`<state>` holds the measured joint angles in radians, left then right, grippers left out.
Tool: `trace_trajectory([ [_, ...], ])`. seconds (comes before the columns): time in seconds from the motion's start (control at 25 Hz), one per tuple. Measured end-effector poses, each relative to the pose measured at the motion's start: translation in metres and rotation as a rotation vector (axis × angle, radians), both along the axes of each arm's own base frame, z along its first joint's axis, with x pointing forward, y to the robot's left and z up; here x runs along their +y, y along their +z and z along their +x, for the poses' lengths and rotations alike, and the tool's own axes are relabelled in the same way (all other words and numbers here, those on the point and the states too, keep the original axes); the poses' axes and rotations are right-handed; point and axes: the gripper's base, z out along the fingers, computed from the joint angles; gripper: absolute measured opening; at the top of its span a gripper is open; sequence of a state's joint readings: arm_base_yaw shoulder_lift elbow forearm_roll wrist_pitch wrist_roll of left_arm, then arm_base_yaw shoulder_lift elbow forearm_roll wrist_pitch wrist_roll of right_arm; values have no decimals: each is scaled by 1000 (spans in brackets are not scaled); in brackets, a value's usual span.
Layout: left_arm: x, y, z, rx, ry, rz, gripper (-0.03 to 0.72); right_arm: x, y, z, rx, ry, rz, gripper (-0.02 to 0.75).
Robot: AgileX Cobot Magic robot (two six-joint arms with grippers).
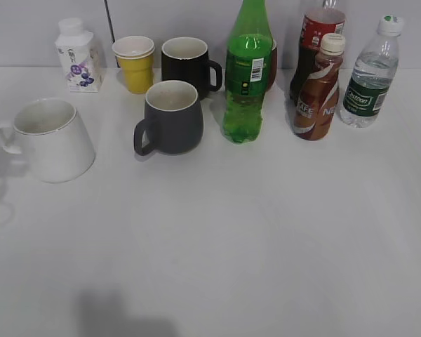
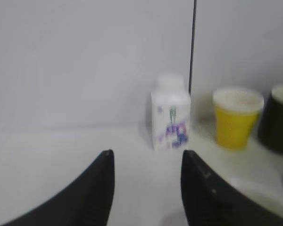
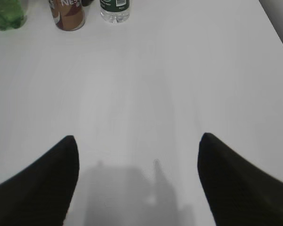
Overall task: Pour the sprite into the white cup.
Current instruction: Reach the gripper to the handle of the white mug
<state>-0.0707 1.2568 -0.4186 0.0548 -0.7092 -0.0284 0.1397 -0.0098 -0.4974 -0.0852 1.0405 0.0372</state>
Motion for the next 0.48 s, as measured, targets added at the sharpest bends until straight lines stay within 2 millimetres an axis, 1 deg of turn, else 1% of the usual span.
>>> trace_trajectory([
  [0.08,0,-19,1,56,0,2,359,0,0,0,0,0,0,587],
  [0.16,1,-43,-8,116,6,-3,359,0,0,0,0,0,0,587],
  [0.24,4,-60,-19,136,34,-24,349,0,0,0,0,0,0,587],
  [0.32,6,-69,-22,127,59,-39,345,0,0,0,0,0,0,587],
  [0.36,7,-71,-21,121,63,-41,344,0,0,0,0,0,0,587],
  [0.48,7,-86,-16,158,65,-37,342,0,0,0,0,0,0,587],
])
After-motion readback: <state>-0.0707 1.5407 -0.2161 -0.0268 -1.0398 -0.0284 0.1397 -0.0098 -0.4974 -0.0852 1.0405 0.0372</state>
